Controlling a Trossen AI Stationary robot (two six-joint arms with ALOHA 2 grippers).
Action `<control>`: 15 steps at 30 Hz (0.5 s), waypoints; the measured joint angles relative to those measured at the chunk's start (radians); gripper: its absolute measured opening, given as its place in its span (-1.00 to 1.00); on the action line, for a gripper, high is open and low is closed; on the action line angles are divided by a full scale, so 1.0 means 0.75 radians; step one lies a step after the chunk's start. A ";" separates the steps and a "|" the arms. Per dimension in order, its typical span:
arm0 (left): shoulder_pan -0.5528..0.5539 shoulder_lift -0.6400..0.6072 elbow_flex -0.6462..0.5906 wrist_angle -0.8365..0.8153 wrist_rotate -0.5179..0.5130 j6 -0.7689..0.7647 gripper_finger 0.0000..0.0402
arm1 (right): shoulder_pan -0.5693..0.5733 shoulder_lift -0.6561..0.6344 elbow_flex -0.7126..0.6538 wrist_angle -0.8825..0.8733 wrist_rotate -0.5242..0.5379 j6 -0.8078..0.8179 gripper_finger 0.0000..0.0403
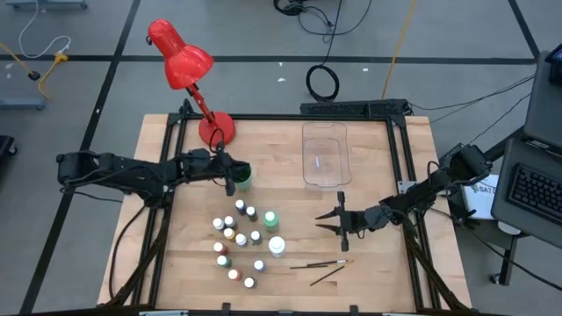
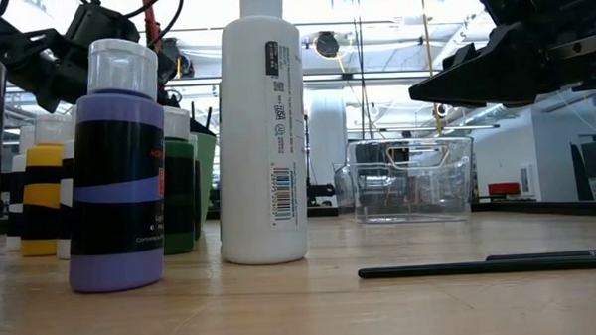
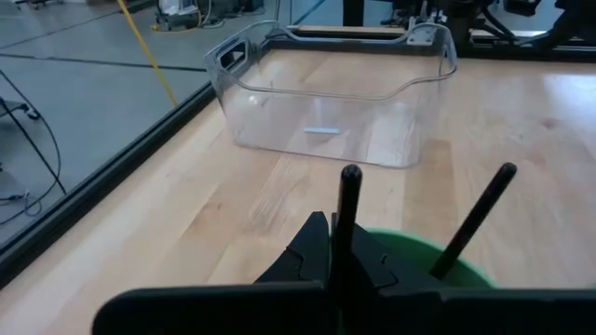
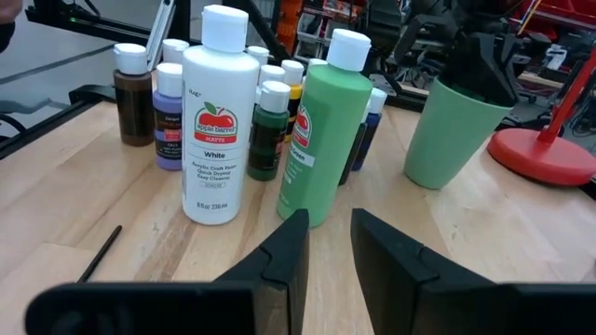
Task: Pick & Place Paint Supplies
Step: Put the gold paintbrush into the green cup
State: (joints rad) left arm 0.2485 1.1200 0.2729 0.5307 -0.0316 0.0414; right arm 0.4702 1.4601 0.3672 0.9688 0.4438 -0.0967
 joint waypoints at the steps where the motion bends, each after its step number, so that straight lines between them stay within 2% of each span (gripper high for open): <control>1: 0.000 0.002 0.000 0.003 0.004 0.000 -1.00 | 0.000 0.000 0.000 0.000 0.000 -0.002 -0.63; 8: 0.000 -0.005 0.000 0.004 0.010 0.031 -0.89 | 0.000 0.000 0.000 0.000 0.000 -0.002 -0.63; 15: 0.000 -0.003 0.022 0.002 0.123 0.042 -0.60 | 0.000 0.000 0.000 -0.001 0.000 0.003 -0.63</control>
State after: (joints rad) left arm 0.2485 1.1175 0.2896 0.5320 0.0607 0.0731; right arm 0.4702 1.4601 0.3672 0.9684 0.4435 -0.0948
